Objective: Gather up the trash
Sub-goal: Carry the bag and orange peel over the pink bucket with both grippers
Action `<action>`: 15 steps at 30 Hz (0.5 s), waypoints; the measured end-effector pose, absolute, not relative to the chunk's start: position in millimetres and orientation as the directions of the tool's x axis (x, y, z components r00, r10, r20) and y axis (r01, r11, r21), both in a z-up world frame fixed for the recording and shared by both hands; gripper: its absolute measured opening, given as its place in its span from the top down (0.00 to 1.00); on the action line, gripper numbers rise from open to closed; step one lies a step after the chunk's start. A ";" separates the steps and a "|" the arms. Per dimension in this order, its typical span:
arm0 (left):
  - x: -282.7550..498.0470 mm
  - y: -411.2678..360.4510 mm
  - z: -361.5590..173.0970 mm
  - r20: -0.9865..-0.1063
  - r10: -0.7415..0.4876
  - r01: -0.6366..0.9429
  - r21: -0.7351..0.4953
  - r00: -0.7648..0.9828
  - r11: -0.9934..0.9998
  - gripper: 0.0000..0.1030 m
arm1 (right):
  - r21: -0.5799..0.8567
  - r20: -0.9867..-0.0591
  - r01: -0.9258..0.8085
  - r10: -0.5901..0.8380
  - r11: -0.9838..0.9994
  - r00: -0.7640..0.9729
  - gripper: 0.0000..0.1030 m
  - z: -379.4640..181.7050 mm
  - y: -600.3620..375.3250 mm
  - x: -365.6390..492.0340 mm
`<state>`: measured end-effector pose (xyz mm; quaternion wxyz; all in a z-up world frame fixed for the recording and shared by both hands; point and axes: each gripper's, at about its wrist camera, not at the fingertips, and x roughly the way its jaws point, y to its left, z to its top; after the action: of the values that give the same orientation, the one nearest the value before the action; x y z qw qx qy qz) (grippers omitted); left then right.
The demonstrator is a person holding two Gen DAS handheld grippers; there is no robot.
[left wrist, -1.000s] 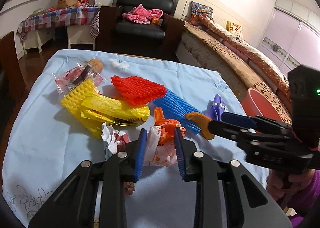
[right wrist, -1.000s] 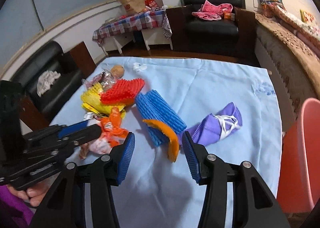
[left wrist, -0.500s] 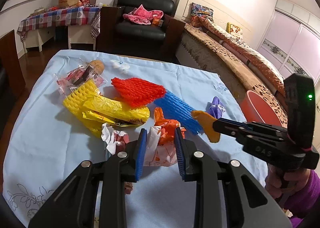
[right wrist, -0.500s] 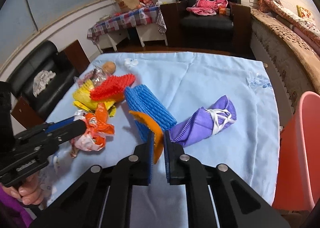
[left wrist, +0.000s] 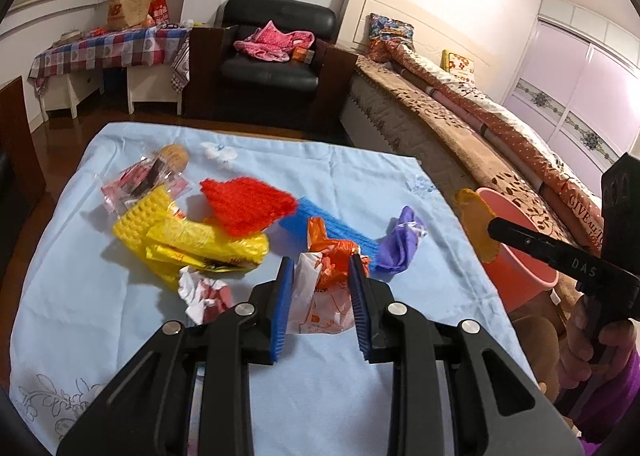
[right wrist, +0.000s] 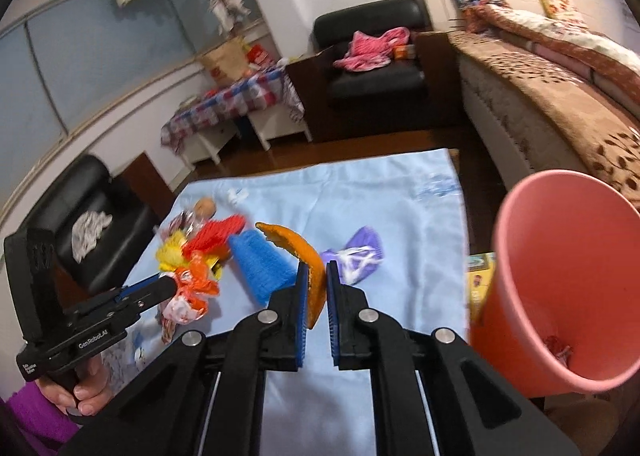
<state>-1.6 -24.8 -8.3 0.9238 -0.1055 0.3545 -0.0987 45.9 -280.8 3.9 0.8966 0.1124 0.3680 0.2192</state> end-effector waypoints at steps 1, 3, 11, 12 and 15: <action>-1.4 -28.0 -5.4 -0.629 -0.262 0.115 -0.264 0.732 0.957 0.73 | 0.368 -0.606 -0.299 0.471 0.881 0.641 0.92 5.1 -286.8 44.5; -0.8 -32.2 -1.6 -0.621 -0.269 0.126 -0.264 0.736 0.956 0.73 | 0.376 -0.599 -0.281 0.463 0.883 0.654 0.92 5.8 -295.5 41.1; 5.3 -66.8 19.6 -0.583 -0.321 0.211 -0.249 0.746 0.945 0.73 | 0.399 -0.571 -0.219 0.428 0.891 0.701 0.92 12.3 -329.3 30.7; 6.9 -71.5 22.2 -0.579 -0.328 0.223 -0.246 0.746 0.943 0.73 | 0.401 -0.568 -0.210 0.422 0.892 0.707 0.92 13.0 -333.9 29.2; 11.2 -88.0 29.3 -0.567 -0.352 0.262 -0.236 0.745 0.936 0.73 | 0.405 -0.561 -0.183 0.402 0.896 0.724 0.92 13.8 -346.6 24.5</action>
<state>11.2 -88.0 29.3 0.9313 -0.0709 0.3169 -0.1648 24.5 -346.6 13.8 0.9140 0.1631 0.3354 0.1599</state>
